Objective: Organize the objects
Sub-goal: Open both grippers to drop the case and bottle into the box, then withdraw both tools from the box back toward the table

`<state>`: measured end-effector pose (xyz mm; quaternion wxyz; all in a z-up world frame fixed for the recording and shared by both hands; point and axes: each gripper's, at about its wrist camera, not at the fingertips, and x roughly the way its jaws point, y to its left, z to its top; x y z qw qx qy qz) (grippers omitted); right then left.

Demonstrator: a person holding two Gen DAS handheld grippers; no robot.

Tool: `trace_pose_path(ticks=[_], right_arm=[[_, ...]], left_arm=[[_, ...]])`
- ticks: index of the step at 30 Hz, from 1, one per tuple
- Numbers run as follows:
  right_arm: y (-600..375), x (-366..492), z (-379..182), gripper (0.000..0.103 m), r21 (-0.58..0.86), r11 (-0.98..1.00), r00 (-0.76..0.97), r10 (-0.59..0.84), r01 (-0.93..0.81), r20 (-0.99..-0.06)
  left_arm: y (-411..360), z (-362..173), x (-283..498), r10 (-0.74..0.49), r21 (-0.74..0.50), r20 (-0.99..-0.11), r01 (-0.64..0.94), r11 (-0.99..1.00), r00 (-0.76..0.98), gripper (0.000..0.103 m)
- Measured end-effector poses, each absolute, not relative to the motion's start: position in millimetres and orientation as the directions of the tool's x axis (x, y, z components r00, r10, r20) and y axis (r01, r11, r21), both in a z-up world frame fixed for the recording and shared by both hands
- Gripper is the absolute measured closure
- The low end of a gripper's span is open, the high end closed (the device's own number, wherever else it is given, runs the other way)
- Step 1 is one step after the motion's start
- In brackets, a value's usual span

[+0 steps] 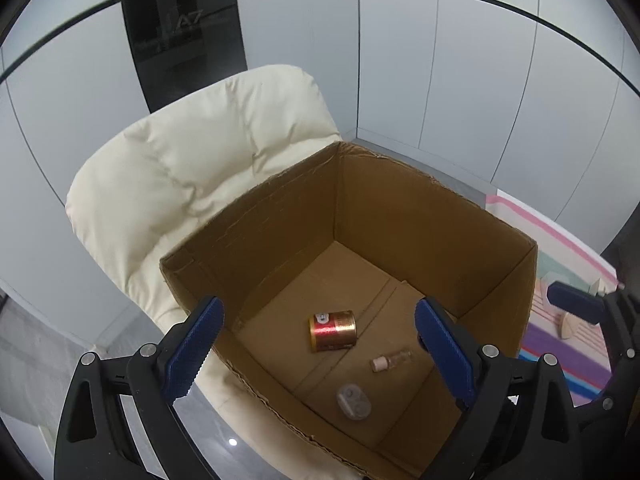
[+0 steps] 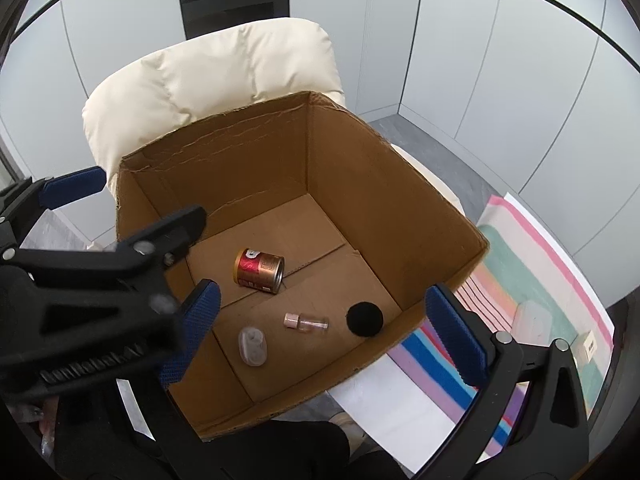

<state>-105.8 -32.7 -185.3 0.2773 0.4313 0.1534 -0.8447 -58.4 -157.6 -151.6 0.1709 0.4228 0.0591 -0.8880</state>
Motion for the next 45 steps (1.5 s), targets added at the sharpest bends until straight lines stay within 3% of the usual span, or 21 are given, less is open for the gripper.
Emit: trace_pose_path(ticks=[21, 45], right_arm=[[-5.0, -91.0, -171.7, 0.000, 0.034, -0.833, -0.475, -0.347, 0.552, -0.809], [54.9, -2.4, -146.6, 0.000, 0.071, -0.880, -0.490, -0.326, 0.469, -0.809]], left_arm=[[-154.3, -138.8, -43.0, -0.261, 0.039, -0.770, 0.366, -0.930, -0.582, 0.006], [-127.7, -127.9, 54.8, -0.267, 0.078, -0.777, 0.334, -0.939, -0.570, 0.006]])
